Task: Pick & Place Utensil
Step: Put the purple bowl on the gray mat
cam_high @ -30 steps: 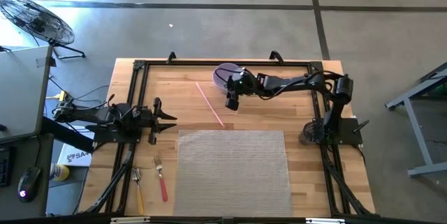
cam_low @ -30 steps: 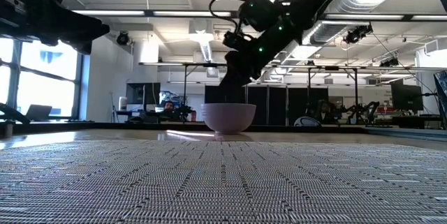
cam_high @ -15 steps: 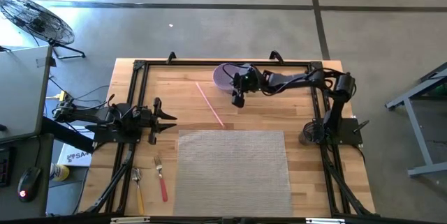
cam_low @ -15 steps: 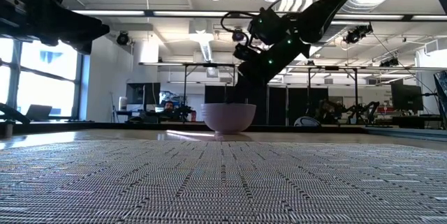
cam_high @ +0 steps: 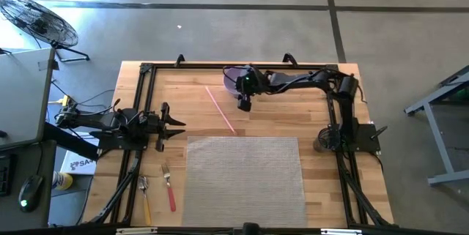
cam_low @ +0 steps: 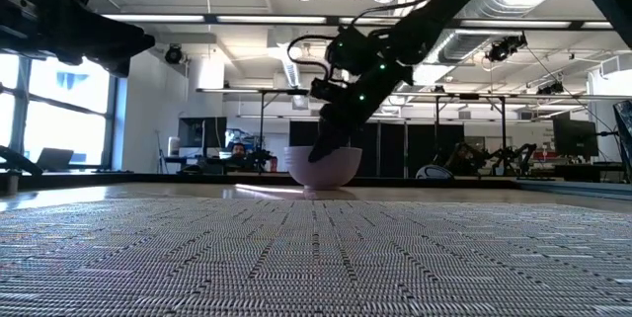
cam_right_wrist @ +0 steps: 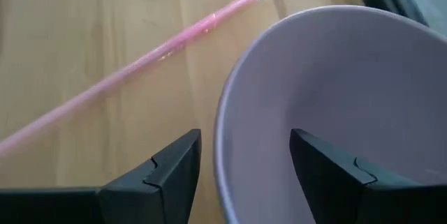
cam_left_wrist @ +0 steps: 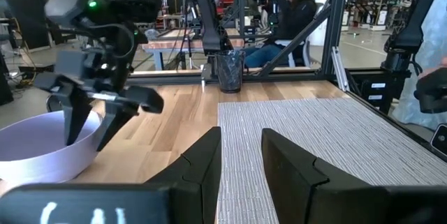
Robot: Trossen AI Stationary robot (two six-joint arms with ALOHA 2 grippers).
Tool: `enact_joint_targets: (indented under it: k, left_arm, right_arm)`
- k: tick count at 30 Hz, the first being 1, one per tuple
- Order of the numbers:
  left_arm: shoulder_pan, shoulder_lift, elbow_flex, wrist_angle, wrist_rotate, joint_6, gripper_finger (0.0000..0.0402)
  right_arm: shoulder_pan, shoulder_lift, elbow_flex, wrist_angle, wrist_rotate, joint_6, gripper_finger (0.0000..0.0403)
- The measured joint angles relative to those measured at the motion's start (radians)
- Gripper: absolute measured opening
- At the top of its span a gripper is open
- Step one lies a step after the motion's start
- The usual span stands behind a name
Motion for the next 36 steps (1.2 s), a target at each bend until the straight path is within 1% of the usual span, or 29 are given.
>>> enact_joint_targets:
  k: [4, 10, 15, 21, 30, 36]
  left_arm:
    - [0.000, 0.000, 0.000, 0.000, 0.000, 0.000, 0.0101]
    - [0.000, 0.000, 0.000, 0.000, 0.000, 0.000, 0.0101]
    - [0.000, 0.000, 0.000, 0.000, 0.000, 0.000, 0.0101]
    - [0.000, 0.000, 0.000, 0.000, 0.000, 0.000, 0.0101]
    - [0.000, 0.000, 0.000, 0.000, 0.000, 0.000, 0.0101]
    - [0.000, 0.000, 0.000, 0.000, 0.000, 0.000, 0.0101]
  right_arm:
    - [0.000, 0.028, 0.052, -0.010, -0.008, 0.000, 0.0213]
    - [-0.006, 0.029, 0.052, -0.045, -0.009, 0.003, 0.0194]
    - [-0.006, 0.029, 0.051, -0.086, 0.027, -0.002, 0.0161]
    - [-0.006, 0.029, 0.051, -0.079, 0.025, -0.002, 0.0117]
    - [-0.006, 0.028, 0.051, -0.078, 0.012, 0.023, 0.0064]
    - [0.008, -0.007, 0.051, -0.095, 0.011, 0.028, 0.0024]
